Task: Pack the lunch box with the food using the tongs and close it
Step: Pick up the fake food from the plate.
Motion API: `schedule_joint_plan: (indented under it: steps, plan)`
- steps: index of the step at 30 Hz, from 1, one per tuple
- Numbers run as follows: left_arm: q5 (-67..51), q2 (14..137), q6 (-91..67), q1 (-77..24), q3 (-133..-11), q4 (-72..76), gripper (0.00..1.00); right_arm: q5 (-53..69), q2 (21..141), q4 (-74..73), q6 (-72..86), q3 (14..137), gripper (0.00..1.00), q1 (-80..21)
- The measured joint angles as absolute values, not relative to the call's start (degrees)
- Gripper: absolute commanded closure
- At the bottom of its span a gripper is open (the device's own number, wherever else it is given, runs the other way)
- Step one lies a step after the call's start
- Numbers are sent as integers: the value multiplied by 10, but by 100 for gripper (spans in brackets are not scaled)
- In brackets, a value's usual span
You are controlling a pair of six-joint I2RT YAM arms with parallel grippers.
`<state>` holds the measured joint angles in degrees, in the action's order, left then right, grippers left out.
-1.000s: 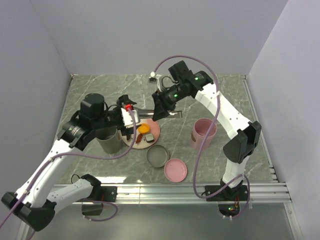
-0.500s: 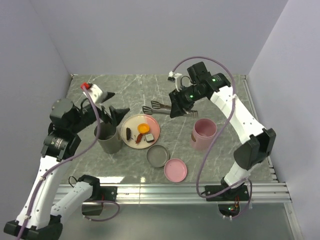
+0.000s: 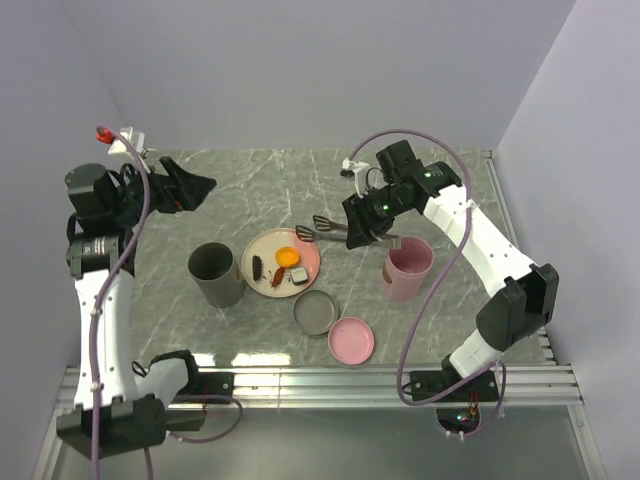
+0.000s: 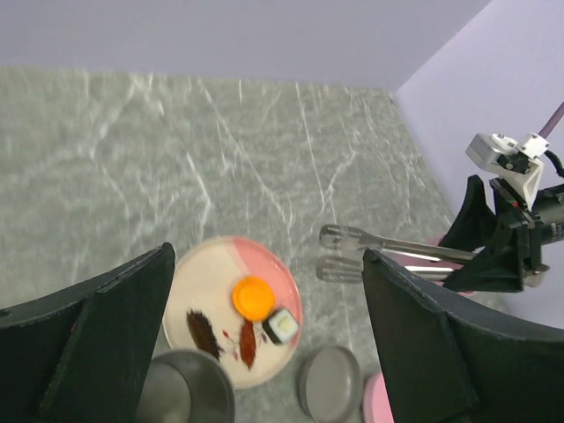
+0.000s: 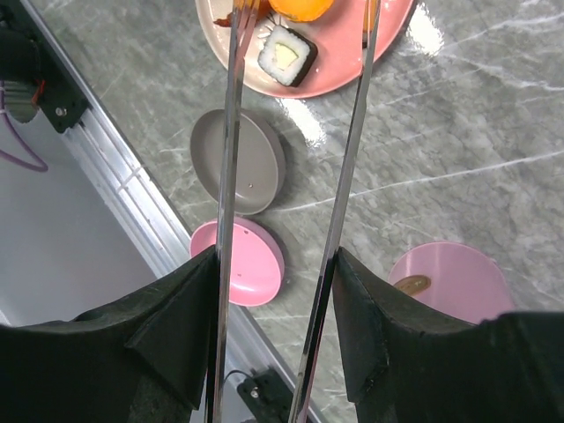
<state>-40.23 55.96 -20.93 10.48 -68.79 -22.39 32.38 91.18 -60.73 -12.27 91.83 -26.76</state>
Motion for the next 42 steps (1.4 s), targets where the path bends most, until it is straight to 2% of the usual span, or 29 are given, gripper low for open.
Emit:
schedule_joint_plan:
  steps: [8,21,37,42]
  plan:
    - [-477,604,-216,196,-691,-293,5,326,984,-604,-103,924,44,-268]
    - [-527,573,-225,200,-689,-270,6,368,1070,-605,-84,968,46,-268]
    - [-531,569,-230,201,-687,-247,7,411,1143,-610,-77,990,49,-268]
    - [-529,568,-229,201,-687,-244,9,430,1149,-612,-75,998,53,-268]
